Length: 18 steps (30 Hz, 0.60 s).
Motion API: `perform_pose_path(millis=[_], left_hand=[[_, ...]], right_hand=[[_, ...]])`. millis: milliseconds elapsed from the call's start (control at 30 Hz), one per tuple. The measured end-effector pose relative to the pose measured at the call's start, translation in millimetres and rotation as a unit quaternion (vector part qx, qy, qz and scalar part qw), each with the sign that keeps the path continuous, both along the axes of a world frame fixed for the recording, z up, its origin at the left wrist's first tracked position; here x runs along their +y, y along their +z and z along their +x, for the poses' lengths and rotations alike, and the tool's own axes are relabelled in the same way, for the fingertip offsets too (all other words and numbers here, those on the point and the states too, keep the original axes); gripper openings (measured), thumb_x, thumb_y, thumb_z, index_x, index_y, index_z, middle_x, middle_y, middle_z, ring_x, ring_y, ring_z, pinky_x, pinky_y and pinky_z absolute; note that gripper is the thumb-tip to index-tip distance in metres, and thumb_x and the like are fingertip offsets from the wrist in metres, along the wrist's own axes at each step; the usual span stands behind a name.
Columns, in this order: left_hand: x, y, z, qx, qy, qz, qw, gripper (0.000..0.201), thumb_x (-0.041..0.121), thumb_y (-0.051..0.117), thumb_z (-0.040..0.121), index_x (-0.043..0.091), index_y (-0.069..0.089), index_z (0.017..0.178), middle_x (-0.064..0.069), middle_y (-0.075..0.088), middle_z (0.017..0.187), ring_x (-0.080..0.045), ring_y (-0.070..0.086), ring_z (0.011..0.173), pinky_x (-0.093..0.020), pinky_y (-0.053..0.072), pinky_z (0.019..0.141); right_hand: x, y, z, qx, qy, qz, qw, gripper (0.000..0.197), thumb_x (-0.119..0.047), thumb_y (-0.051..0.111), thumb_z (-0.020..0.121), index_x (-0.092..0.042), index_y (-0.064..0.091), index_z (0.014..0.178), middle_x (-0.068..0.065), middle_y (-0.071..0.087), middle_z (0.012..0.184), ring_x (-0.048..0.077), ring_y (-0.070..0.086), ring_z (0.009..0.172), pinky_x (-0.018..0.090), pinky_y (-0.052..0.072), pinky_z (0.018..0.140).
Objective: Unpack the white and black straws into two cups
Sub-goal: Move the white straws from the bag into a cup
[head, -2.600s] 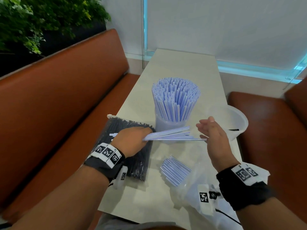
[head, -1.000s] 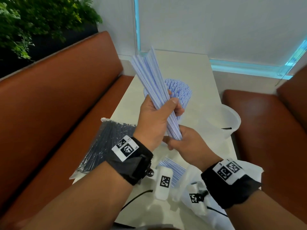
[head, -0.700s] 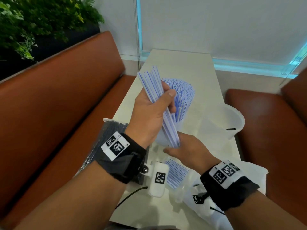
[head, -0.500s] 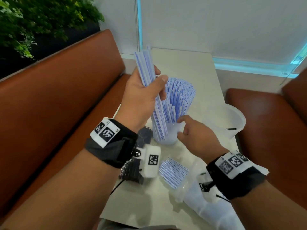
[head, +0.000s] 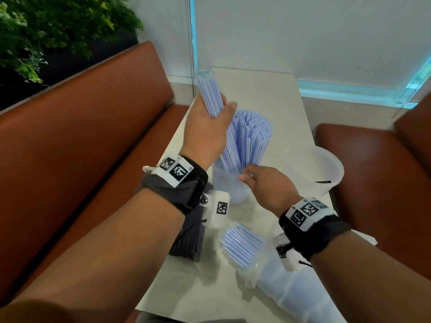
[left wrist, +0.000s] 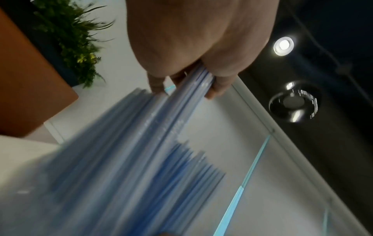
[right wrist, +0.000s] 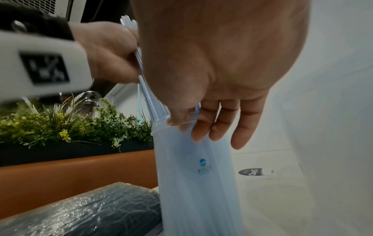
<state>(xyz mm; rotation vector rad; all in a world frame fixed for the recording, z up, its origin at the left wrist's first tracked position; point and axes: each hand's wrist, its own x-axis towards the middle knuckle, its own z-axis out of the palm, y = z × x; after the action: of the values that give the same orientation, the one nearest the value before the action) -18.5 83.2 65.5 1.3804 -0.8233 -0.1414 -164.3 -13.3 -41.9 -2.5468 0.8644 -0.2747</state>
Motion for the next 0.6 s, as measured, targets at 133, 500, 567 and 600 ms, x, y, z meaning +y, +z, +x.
perform_pose_path(millis=[133, 500, 567, 600], left_hand=[[-2, -25, 6, -0.187, 0.011, 0.247, 0.951, 0.025, 0.047, 0.071, 0.085, 0.024, 0.069, 0.095, -0.005, 0.066, 0.11, -0.028, 0.055, 0.115, -0.048, 0.045, 0.1], [2, -2, 3, -0.304, 0.009, 0.162, 0.939, 0.075, 0.057, 0.062, 0.089, 0.017, 0.04, 0.148, -0.004, 0.039, 0.152, -0.017, 0.034, 0.142, -0.027, 0.024, 0.117], [-2, -12, -5, -0.416, -0.019, 0.247, 0.875, 0.063, 0.047, 0.054, 0.099, 0.01, 0.041, 0.148, -0.009, 0.038, 0.156, -0.023, 0.031, 0.145, -0.032, 0.019, 0.12], [-4, -19, -8, -0.465, -0.029, 0.296, 0.834, 0.061, 0.044, 0.051, 0.101, 0.01, 0.038, 0.15, -0.008, 0.037, 0.157, -0.023, 0.03, 0.146, -0.035, 0.017, 0.121]], right_hand=[[1, -1, -1, -0.012, 0.006, 0.007, 1.0, 0.018, -0.048, 0.048, 0.101, -0.035, 0.049, 0.089, -0.01, 0.057, 0.082, 0.021, 0.056, 0.08, 0.034, 0.04, 0.065], [2, 0, 0, -0.009, 0.0, 0.007, 1.0, 0.025, -0.049, 0.047, 0.101, -0.027, 0.059, 0.103, -0.001, 0.069, 0.099, 0.024, 0.062, 0.092, 0.037, 0.047, 0.071], [3, 1, 0, -0.01, -0.007, 0.019, 1.0, 0.024, -0.048, 0.047, 0.101, -0.029, 0.06, 0.108, -0.003, 0.07, 0.105, 0.023, 0.063, 0.097, 0.038, 0.049, 0.075], [3, 2, 0, -0.012, -0.009, 0.025, 1.0, 0.024, -0.047, 0.048, 0.101, -0.029, 0.061, 0.11, -0.003, 0.071, 0.108, 0.022, 0.063, 0.099, 0.039, 0.05, 0.078]])
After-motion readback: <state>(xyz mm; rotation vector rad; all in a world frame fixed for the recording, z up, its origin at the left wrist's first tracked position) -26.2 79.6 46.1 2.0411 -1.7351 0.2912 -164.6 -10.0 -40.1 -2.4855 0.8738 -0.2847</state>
